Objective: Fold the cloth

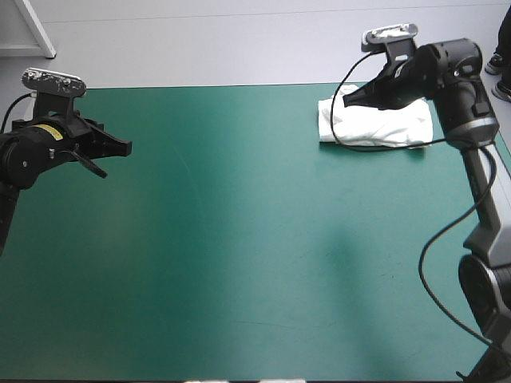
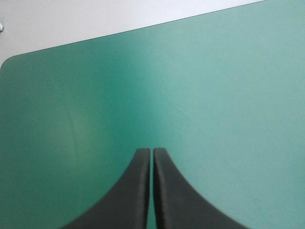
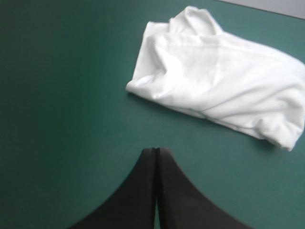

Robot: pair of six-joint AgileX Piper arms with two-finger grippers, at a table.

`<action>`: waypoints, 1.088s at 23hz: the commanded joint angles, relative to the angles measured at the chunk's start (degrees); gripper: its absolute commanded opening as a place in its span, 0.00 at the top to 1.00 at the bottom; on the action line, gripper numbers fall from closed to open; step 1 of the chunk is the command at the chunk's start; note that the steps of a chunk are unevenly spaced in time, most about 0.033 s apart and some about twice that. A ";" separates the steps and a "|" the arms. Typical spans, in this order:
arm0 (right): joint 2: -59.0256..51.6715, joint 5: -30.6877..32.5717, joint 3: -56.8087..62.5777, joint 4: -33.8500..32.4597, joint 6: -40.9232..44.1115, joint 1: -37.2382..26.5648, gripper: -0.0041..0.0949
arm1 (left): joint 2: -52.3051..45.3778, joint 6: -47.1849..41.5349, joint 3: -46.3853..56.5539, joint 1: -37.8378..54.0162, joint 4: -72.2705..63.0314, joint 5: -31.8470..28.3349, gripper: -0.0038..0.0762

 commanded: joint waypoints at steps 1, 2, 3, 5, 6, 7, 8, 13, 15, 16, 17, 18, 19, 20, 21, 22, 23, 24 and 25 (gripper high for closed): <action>-10.68 -12.38 12.23 -1.59 0.82 3.64 0.97 | -2.58 -0.06 0.96 -0.18 -0.65 -5.30 0.93; -13.43 -15.71 17.13 -1.89 1.29 4.68 0.97 | -3.14 -0.06 2.46 -0.18 -0.65 -5.95 0.93; -16.14 -18.87 22.00 -1.99 2.16 5.51 0.97 | -3.99 -0.06 4.24 -0.18 -0.65 -6.89 0.93; -23.21 -26.57 35.14 -1.88 2.85 6.93 0.97 | -7.21 -0.06 10.64 -0.18 -0.65 -10.46 0.93; -25.12 -28.59 38.69 -1.88 2.85 7.23 0.97 | -8.25 -0.06 12.56 -0.18 -0.65 -11.60 0.93; -29.63 -33.29 47.15 -2.00 2.85 7.50 0.97 | -11.14 0.44 17.69 -0.18 -0.89 -14.77 0.93; -31.83 -35.45 50.35 -2.00 2.85 7.50 0.97 | -12.37 0.54 19.83 -0.18 -1.19 -15.99 0.93; -48.10 -46.12 76.23 -2.00 2.85 7.50 0.97 | -25.04 6.32 41.80 -0.18 -8.28 -22.29 0.93; -53.33 -49.46 83.73 -2.00 2.85 7.50 0.97 | -29.96 6.89 48.20 -0.18 -8.38 -22.45 0.93; -55.88 -51.14 87.79 -2.00 2.85 7.50 0.97 | -32.91 7.02 51.49 -0.18 -8.38 -22.45 0.93; -57.75 -52.78 91.08 -2.00 2.85 7.50 0.97 | -35.30 7.02 53.67 -0.18 -8.38 -22.56 0.93; -59.41 -54.42 94.31 -2.00 2.85 7.50 0.97 | -38.52 7.02 56.04 -0.18 -8.66 -22.78 0.93; -60.11 -55.97 95.60 -1.68 3.17 7.50 0.97 | -40.48 7.02 57.27 -0.18 -8.66 -23.51 0.93; -60.87 -58.21 96.78 -0.87 3.83 7.50 0.97 | -42.32 7.02 58.35 -0.18 -8.66 -24.42 0.93; -61.34 -59.78 97.50 0.27 3.93 7.50 0.97 | -44.00 6.66 59.22 -0.18 -8.66 -24.99 0.93; -61.64 -60.54 97.79 0.55 3.68 7.50 0.97 | -45.18 6.38 59.77 -0.18 -8.66 -25.26 0.93; -61.75 -60.84 97.80 0.38 3.68 7.50 0.97 | -46.40 6.38 60.38 -0.18 -8.66 -25.49 0.93; -61.75 -60.99 97.80 0.27 3.20 7.50 0.97 | -47.35 6.38 60.77 -0.18 -8.66 -25.62 0.93; -61.75 -61.14 97.80 0.27 2.85 7.50 0.97 | -47.88 6.38 61.05 -0.18 -8.66 -25.48 0.93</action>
